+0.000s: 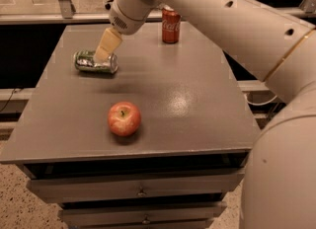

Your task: Place green can upright

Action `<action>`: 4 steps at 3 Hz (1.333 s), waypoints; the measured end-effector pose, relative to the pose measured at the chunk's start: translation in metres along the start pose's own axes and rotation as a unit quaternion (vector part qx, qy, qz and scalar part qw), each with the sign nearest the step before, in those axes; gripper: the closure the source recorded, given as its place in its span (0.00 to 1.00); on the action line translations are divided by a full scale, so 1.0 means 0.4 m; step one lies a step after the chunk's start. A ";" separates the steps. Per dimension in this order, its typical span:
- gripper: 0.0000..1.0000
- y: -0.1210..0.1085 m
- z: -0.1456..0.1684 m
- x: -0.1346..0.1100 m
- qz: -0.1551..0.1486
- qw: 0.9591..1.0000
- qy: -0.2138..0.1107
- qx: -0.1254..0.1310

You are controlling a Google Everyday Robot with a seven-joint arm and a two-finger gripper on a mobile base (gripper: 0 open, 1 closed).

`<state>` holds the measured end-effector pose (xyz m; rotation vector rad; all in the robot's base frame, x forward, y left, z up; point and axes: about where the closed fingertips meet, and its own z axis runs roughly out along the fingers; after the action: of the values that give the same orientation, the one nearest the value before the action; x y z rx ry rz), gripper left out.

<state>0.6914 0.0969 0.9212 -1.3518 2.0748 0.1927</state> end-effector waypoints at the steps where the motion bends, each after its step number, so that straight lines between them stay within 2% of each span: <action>1: 0.00 0.035 0.077 -0.060 -0.019 0.999 -0.006 -0.037; 2: 0.00 0.048 0.136 -0.080 -0.032 0.998 0.006 -0.056; 4: 0.00 0.058 0.237 -0.066 -0.048 0.993 0.074 -0.082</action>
Offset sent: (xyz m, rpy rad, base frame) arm 0.0309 0.0807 -0.0536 -0.0752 0.1163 0.1610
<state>0.7196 0.1703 0.8579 -1.6048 2.1473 0.2336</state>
